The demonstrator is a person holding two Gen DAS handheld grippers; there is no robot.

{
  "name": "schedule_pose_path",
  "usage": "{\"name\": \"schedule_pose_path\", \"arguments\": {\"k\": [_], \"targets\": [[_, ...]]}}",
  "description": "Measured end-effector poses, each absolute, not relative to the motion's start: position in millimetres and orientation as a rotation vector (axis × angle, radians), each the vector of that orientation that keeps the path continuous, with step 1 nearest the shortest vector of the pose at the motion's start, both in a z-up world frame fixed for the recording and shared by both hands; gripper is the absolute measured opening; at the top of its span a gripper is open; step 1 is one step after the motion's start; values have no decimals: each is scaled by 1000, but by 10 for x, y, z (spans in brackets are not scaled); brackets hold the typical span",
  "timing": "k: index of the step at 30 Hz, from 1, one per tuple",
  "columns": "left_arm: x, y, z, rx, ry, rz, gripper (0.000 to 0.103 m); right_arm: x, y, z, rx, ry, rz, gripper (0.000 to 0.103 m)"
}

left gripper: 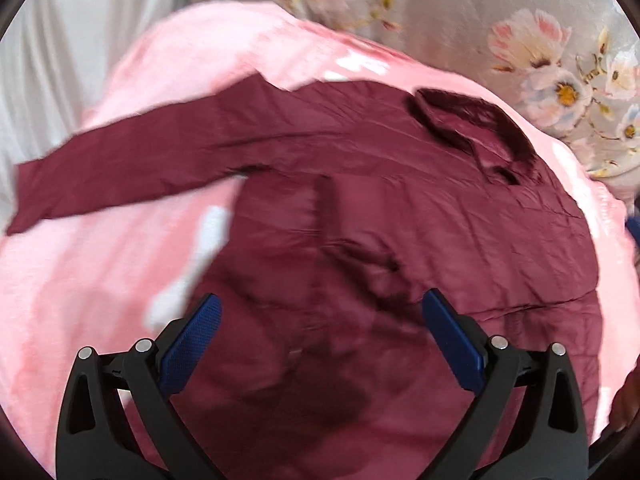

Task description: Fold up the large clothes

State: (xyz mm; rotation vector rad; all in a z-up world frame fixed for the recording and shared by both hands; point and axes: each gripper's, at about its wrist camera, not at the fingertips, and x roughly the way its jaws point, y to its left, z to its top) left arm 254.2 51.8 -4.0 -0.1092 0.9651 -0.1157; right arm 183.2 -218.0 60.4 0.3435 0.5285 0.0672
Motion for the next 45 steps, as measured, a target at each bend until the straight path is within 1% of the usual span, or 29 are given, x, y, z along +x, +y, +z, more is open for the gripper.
{"name": "schedule_pose_path", "arguments": {"k": [3,4,5,6,7,8,9,10,11,14,15,16,17,18,19,20,24,25,27,29,30,34,35,36,37,38,40,42,45], "targets": [[2730,356,-177,-173,1027,-168,98,1621,-2630,386,412,588,-47,65],[2757,333,-194,-191,1033,-176,94,1535,-2814,263,453,619,-91,65],[2793,298,-208,-211,1037,-187,81,1495,-2934,182,477,641,-122,65],[2832,244,-217,-221,1040,-198,72,1478,-3054,98,497,661,-150,65],[2846,208,-219,-221,1043,-206,57,1439,-3215,-18,529,686,-193,64],[2875,161,-222,-218,1048,-213,44,1444,-3326,-121,551,702,-220,64],[2905,121,-218,-212,1049,-212,36,1430,-3470,-214,592,719,-247,62],[2929,95,-204,-204,1044,-212,16,1442,-3555,-295,624,723,-256,59],[2956,76,-173,-198,1033,-209,10,1465,-3651,-346,658,725,-261,57],[2993,138,-13,-194,977,-192,6,1579,-3899,-461,756,718,-269,49],[3009,159,32,-189,960,-184,6,1631,-3971,-490,784,718,-273,47],[3035,179,101,-176,934,-171,5,1689,-4037,-507,803,719,-276,39],[3042,194,128,-170,922,-168,5,1748,-4087,-527,818,723,-282,35],[3073,199,155,-159,912,-165,5,1842,-4129,-548,817,738,-286,25],[3082,205,149,-150,914,-164,5,1895,-4142,-555,812,750,-284,8],[3110,192,111,-134,921,-159,5,1922,-4142,-541,809,753,-270,4],[3138,153,-155,-87,970,-141,5,1724,-4006,-157,676,599,-284,1],[3161,136,-290,-85,999,-140,5,1705,-3978,-134,637,596,-310,1],[3167,114,-459,-78,1017,-134,5,1777,-3969,-264,596,671,-349,1],[3111,90,-479,-42,982,-122,5,1889,-3978,-485,583,772,-364,1],[3101,78,-485,-29,977,-119,6,1911,-3986,-561,585,786,-361,0],[3086,80,-463,0,969,-104,9,1978,-3956,-514,543,807,-385,1],[3083,100,-435,-3,973,-105,12,1979,-3935,-488,536,813,-395,1],[3055,151,-376,-8,970,-108,17,1937,-3931,-450,534,809,-410,6],[3003,193,-305,-8,957,-108,31,1822,-3930,-369,536,780,-435,11],[2967,229,-227,-6,937,-111,48,1749,-3920,-284,527,754,-462,12],[2907,272,-9,6,875,-116,59,1624,-3833,-44,468,684,-515,13],[2938,245,150,7,846,-126,60,1685,-3655,185,427,654,-442,13],[3112,41,314,-34,848,-186,65,2037,-3288,340,372,692,-271,14]]}}
